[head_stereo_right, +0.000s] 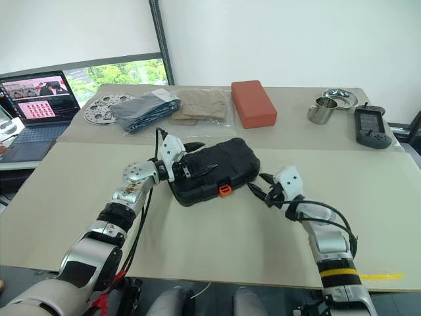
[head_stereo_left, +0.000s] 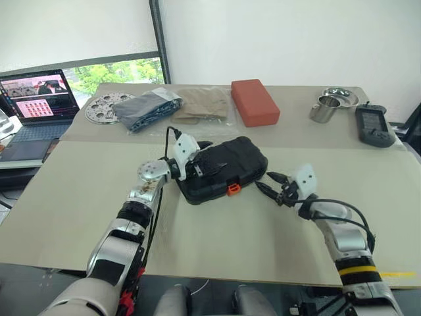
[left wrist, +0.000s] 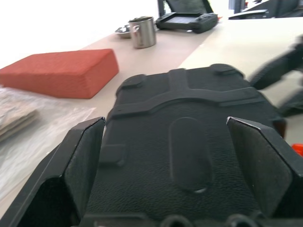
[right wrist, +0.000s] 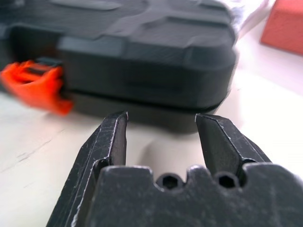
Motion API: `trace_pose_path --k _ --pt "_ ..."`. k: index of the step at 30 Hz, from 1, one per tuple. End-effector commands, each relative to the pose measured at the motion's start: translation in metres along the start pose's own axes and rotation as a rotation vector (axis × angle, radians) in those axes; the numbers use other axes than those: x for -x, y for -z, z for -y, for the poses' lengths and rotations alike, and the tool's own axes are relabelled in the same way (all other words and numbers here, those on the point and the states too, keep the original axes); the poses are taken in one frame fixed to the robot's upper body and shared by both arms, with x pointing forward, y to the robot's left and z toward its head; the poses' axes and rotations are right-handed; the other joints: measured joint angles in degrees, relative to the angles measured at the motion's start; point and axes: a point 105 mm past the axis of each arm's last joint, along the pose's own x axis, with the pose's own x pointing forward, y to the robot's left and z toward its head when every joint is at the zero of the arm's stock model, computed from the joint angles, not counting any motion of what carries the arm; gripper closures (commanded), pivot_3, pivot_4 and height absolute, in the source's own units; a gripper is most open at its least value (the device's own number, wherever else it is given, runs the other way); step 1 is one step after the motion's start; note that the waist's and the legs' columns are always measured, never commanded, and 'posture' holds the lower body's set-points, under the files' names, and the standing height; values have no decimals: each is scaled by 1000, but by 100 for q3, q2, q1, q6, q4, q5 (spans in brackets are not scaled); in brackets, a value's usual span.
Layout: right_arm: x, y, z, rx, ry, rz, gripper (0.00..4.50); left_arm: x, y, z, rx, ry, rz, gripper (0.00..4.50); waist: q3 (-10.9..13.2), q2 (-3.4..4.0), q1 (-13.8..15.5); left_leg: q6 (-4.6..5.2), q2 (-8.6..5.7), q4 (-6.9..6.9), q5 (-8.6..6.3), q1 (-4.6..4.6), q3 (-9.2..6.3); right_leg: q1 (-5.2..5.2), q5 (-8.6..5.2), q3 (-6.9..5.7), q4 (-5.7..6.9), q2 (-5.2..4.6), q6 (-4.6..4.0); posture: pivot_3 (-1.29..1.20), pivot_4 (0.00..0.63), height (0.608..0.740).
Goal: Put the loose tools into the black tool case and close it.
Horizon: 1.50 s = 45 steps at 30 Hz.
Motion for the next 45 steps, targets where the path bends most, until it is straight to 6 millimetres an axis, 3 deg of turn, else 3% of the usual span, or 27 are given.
trace_pose_path --k 1,5,10,25,30,45 --pt "-1 -12 -33 -28 -59 4 1823 3 28 13 59 11 -85 106 -17 0 -1 0 1 0 0 0 -1 0 -1 -1 1 1 1 0 150 740" --pt "-10 -19 -59 -84 -51 -8 1823 -1 26 17 69 3 -83 106 -23 1 -4 -1 0 2 1 2 -3 0 -8 -1 2 0 14 0 150 740" --pt "-17 -18 -54 -116 86 -33 1823 -8 15 6 65 -44 -81 106 -32 -11 71 -4 -6 6 4 -2 -7 2 -20 0 -1 -2 35 0 150 740" --pt "-26 -23 -58 -156 165 -11 1823 -9 18 15 59 -8 -95 106 -31 -13 93 -4 -4 4 4 -11 -10 -7 -20 -2 -6 1 35 0 150 740" --pt "-22 -27 -59 -110 150 -10 3202 -8 21 17 42 3 -111 0 -31 -13 96 -4 -5 4 4 -13 -10 -6 -21 -3 -8 1 36 0 150 740" --pt "-18 -41 -62 -94 127 -51 3242 -11 32 37 -47 93 -162 0 -35 -15 110 -4 -6 3 4 -15 -11 -5 -22 -3 -13 0 37 0 150 740"
